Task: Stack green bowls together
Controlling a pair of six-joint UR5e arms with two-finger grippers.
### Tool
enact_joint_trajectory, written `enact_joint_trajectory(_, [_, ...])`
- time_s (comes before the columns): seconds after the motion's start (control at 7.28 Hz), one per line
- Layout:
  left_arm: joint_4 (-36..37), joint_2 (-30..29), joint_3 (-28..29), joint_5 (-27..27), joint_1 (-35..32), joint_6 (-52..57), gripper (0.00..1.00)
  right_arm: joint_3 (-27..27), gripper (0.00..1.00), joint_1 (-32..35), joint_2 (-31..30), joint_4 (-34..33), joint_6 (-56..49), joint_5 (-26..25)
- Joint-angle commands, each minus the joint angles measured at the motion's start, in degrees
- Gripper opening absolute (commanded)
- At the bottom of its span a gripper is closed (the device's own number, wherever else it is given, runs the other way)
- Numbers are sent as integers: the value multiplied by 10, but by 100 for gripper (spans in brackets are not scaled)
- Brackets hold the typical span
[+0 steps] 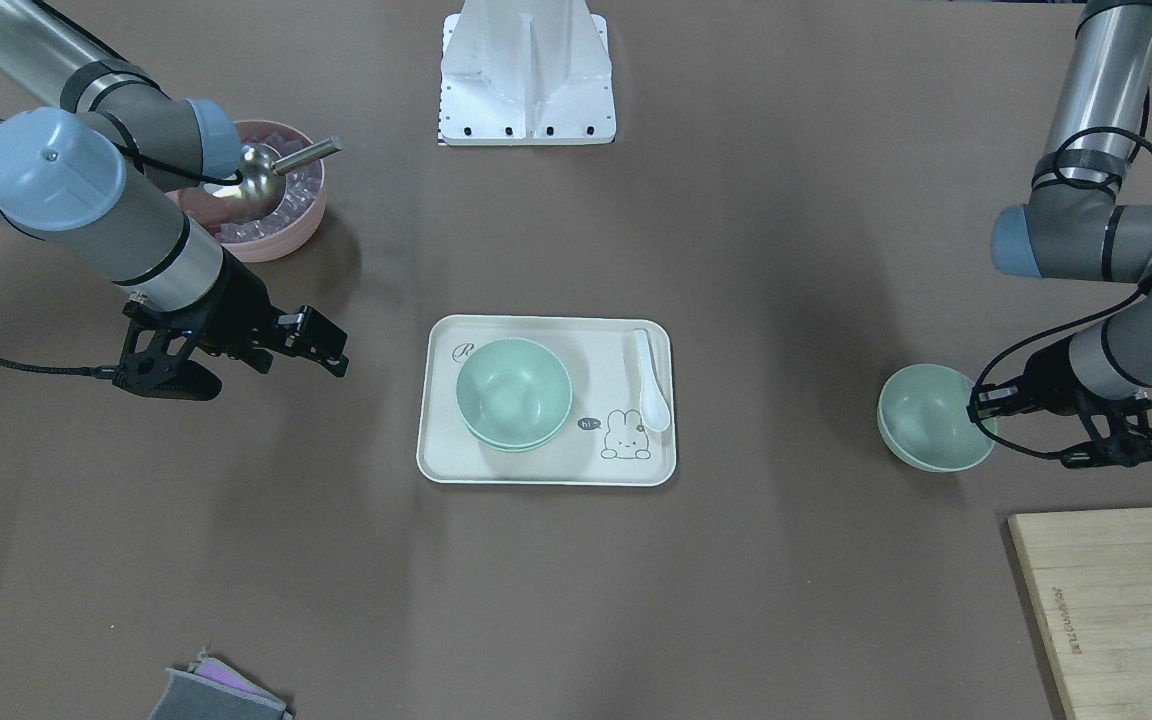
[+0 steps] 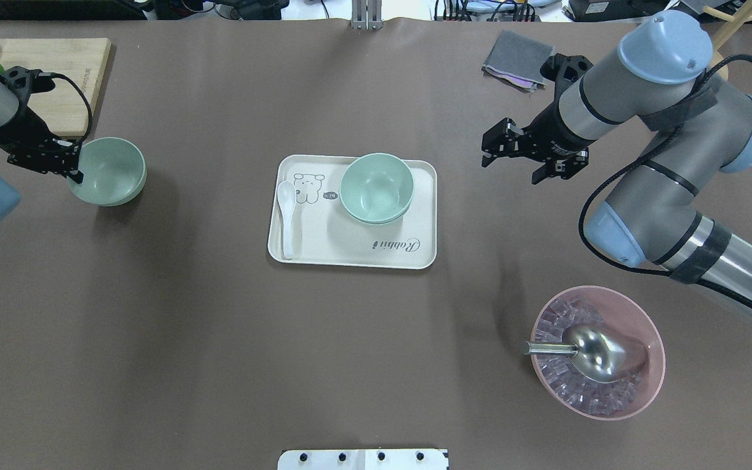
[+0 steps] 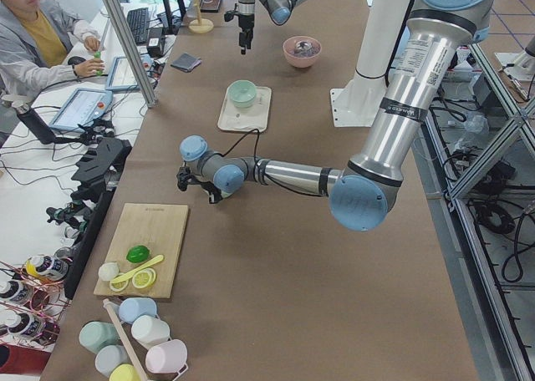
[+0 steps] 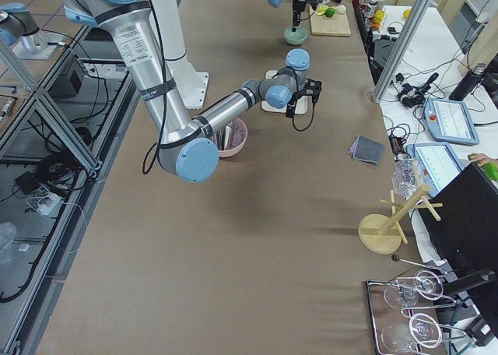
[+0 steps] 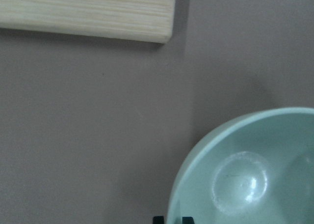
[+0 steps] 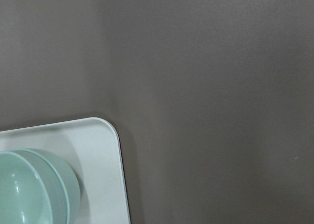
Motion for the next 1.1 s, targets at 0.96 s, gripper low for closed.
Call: enact_joint_trajectory(0.96, [0, -241, -53, 64, 185, -364, 0, -29, 100, 225, -205, -8, -438, 101])
